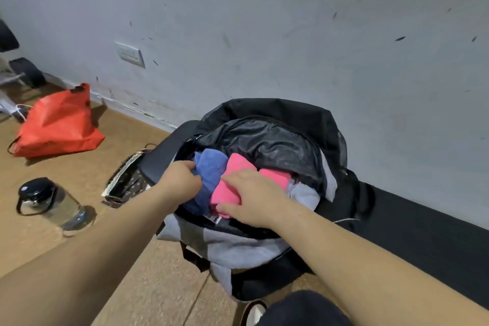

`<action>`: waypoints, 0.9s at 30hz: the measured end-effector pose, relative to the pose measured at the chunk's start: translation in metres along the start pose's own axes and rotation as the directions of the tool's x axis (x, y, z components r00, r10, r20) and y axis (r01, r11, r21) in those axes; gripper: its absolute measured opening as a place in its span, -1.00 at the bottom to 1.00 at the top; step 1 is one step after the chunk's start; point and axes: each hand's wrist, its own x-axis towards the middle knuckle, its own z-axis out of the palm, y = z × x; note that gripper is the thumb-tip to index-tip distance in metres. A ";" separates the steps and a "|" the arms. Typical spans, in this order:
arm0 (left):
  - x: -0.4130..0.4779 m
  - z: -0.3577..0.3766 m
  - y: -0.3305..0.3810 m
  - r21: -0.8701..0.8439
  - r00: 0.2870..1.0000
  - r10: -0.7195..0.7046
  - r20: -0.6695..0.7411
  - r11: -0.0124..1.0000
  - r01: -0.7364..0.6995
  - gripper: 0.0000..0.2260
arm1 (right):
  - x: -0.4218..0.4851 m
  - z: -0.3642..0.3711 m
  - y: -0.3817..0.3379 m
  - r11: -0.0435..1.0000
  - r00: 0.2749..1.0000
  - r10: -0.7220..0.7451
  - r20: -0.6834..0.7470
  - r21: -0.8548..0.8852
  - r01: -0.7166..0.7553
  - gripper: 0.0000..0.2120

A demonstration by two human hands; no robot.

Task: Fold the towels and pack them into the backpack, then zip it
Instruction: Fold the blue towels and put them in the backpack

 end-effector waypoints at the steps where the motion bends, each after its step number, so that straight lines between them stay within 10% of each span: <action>1: 0.005 0.001 -0.003 0.001 1.000 0.011 -0.003 1.000 -0.011 -0.89 | 0.003 0.007 0.002 0.999 1.000 0.009 0.020 -0.047 -0.008 -0.47; 7: 0.015 0.005 0.011 0.054 0.989 0.149 -0.012 0.988 -0.148 -0.74 | 0.009 0.022 0.014 0.989 0.999 0.018 -0.039 -0.147 -0.023 -0.50; 18: 0.000 0.015 0.033 0.525 0.894 0.434 -0.108 0.789 -0.320 -0.77 | -0.014 -0.013 0.027 0.980 0.994 0.107 0.006 0.166 -0.106 -0.61; 27: -0.093 0.074 0.143 -0.153 0.904 0.422 -0.063 0.891 -0.427 -0.77 | -0.108 -0.066 0.063 0.939 0.954 0.300 0.023 0.171 -0.299 -0.70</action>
